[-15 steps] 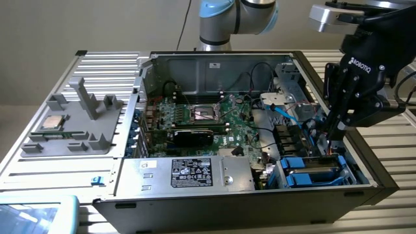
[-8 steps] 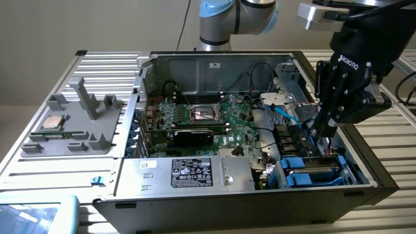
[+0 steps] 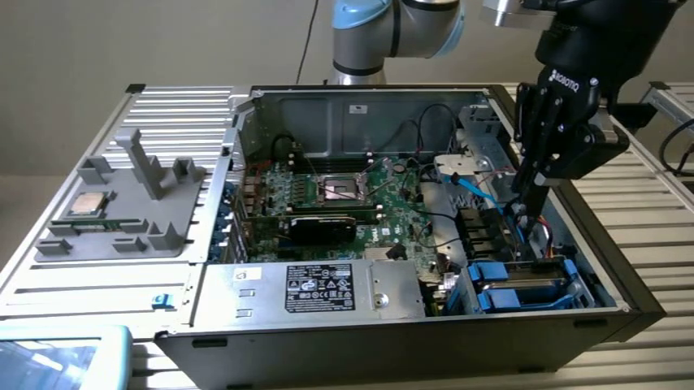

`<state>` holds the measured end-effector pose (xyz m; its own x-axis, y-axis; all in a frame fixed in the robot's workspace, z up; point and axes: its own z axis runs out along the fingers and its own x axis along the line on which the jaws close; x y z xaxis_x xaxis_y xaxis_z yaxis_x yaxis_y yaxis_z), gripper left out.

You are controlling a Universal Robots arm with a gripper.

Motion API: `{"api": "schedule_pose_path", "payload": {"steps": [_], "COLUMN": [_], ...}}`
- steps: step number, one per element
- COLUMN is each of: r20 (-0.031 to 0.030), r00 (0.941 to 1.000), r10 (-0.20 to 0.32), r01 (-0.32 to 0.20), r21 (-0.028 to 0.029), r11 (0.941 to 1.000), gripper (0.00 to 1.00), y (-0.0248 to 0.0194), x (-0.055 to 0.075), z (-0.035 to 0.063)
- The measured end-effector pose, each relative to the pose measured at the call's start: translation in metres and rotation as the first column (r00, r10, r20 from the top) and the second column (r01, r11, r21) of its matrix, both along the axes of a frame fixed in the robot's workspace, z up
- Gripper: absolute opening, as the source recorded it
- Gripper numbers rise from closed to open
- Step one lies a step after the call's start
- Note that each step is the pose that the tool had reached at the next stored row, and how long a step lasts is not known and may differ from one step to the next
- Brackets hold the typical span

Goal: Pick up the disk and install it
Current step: 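Insert the first disk wire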

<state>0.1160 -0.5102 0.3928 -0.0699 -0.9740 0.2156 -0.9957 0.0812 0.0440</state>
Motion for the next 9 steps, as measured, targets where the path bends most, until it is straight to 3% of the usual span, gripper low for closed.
{"api": "schedule_pose_path", "payload": {"steps": [6,9], "r20": [-0.0061,-0.0096], "r00": [1.0000,1.0000], "r10": [-0.002,-0.002], "r01": [0.002,0.002], "r21": [-0.0077,-0.0086], "r11": [1.0000,1.0000], "gripper": [0.25,0.25], "y": [0.0001,0.0002], "x": [0.0026,0.0052], "z": [-0.0018,-0.0029]}}
